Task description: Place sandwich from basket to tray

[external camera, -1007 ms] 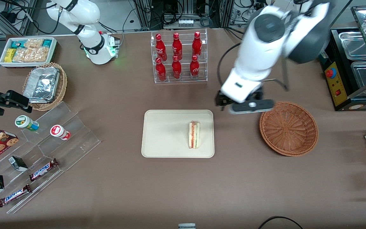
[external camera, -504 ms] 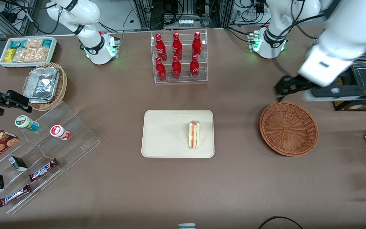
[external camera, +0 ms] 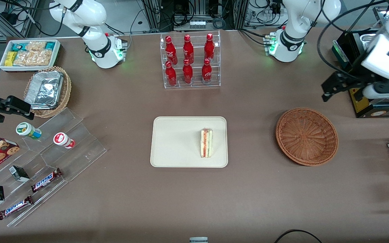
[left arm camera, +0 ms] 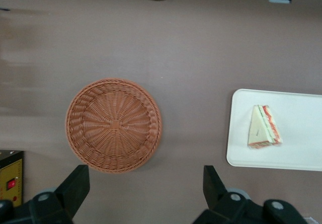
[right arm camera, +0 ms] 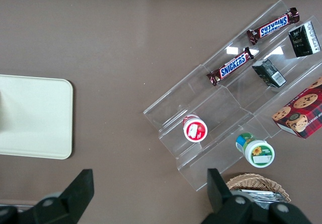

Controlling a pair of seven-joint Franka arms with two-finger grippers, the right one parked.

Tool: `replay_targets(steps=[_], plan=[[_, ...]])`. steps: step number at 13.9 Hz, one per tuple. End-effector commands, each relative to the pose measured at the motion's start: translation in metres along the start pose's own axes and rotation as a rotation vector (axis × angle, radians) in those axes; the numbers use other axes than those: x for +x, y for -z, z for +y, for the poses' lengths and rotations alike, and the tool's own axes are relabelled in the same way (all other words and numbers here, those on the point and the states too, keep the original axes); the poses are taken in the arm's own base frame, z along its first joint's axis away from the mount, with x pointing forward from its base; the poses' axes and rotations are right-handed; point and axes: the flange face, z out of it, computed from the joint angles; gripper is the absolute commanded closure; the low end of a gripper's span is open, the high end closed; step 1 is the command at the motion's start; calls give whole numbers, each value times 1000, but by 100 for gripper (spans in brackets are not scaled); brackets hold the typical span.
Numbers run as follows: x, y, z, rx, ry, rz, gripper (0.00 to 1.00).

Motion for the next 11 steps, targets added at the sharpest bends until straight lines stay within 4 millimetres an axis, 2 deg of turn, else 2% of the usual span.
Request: replay_targets(steps=[1,2,5,11], plan=[[-1,7,-13,7,13,-16,0],[-4,7,-5,7,0,-27,0],[-11,4,-1,17,-11,-69,0],[-39,-6,-5,61,-34,-267,0]])
